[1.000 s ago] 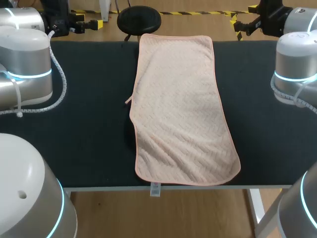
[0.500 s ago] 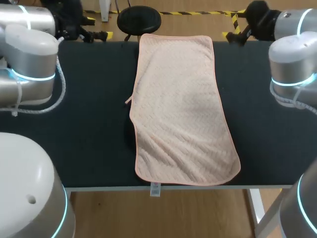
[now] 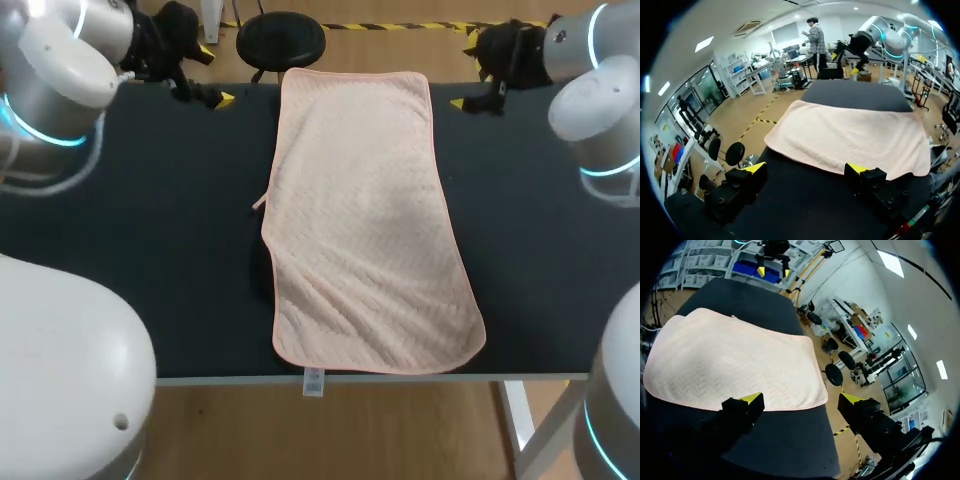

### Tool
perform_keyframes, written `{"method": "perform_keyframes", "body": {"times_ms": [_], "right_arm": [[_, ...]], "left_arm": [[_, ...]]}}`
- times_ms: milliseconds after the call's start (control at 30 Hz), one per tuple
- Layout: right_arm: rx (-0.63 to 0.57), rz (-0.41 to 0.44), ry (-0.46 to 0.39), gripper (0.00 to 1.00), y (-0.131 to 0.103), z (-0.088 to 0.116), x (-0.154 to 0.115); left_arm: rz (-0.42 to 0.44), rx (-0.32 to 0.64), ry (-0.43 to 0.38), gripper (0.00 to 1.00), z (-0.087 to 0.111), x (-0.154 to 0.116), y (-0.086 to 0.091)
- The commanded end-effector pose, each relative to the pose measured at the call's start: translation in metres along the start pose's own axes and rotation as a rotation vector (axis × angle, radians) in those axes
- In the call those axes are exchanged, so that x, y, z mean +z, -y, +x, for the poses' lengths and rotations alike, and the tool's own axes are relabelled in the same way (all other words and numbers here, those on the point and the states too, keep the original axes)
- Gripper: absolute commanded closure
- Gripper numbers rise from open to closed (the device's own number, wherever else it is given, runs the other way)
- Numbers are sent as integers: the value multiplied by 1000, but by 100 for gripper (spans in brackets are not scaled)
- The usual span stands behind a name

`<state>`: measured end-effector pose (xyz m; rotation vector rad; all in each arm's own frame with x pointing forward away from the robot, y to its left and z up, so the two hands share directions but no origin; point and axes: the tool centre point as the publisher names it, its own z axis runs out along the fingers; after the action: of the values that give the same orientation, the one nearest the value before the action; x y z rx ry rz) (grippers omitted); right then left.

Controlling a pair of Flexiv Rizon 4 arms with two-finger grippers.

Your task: Fold the towel

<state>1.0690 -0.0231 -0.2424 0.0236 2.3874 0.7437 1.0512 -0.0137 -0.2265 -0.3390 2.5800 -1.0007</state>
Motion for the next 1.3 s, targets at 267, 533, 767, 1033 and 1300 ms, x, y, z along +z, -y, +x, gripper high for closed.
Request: {"method": "perform_keyframes", "body": {"times_ms": [267, 533, 767, 1033, 1300], "right_arm": [[-423, 343, -484, 0, -4, -5, 3], [-305, 443, -581, 0, -7, 31, 13], [-178, 472, -553, 0, 5, 58, 16], [-108, 483, -489, 0, 17, 86, 33], [-60, 474, -506, 0, 35, 110, 57]], "left_arm": [[-473, 449, -365, 0, -8, 4, 3], [-558, 450, -538, 0, 32, 37, -9], [-610, 346, -586, 0, 63, 60, -25], [-584, 273, -493, 0, 72, 84, -34], [-523, 278, -486, 0, 81, 113, -42]]}}
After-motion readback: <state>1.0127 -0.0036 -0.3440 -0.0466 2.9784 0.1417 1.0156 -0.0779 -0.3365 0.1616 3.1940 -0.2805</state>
